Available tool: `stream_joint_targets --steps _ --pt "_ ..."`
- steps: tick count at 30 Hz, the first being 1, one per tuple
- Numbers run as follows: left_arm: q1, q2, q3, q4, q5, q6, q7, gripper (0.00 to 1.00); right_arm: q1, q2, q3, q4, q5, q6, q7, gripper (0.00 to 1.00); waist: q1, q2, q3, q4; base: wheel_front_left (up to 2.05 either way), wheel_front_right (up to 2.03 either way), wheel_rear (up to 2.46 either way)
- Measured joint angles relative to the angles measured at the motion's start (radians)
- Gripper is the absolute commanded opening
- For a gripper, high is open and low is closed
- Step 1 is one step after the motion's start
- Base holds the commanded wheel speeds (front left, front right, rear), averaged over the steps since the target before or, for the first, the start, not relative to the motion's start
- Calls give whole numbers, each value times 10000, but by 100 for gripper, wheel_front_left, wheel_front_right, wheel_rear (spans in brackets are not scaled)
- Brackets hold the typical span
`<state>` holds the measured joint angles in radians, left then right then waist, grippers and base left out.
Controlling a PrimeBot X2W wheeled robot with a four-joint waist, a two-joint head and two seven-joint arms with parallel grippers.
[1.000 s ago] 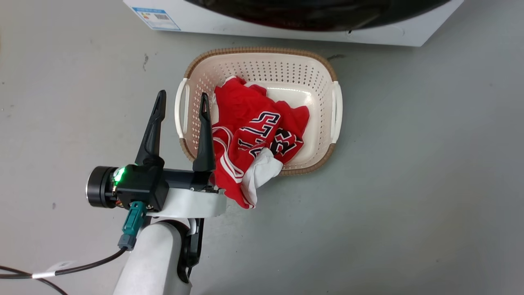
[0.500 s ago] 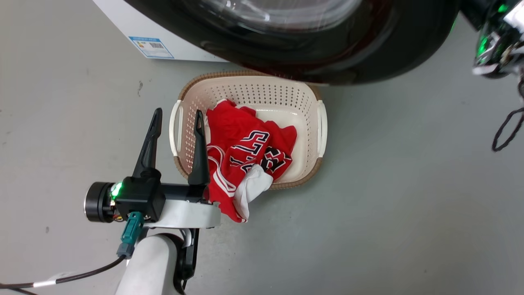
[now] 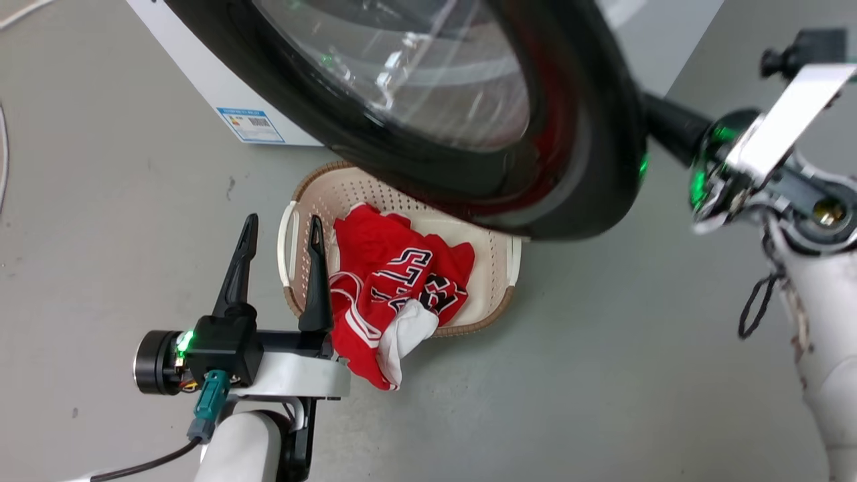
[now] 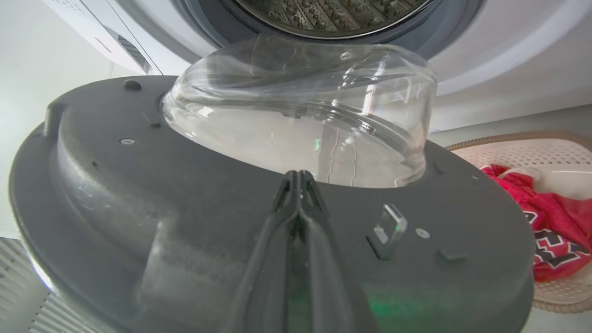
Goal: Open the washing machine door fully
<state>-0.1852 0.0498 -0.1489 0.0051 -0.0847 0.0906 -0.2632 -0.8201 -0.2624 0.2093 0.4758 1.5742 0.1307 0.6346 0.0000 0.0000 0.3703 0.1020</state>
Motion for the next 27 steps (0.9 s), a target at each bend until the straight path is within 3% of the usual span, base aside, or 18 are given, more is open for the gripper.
stream_joint_targets --steps 13,27 --pt "627 0 79 146 23 -44 0 100 2319 663 773 -2472 173 -2 368 0 -2 0 -1025 -84 0 0 0" --pt "1328 0 303 297 96 -163 0 100 4043 1417 1641 -3369 301 0 631 0 -2 0 -1947 -66 0 0 0"
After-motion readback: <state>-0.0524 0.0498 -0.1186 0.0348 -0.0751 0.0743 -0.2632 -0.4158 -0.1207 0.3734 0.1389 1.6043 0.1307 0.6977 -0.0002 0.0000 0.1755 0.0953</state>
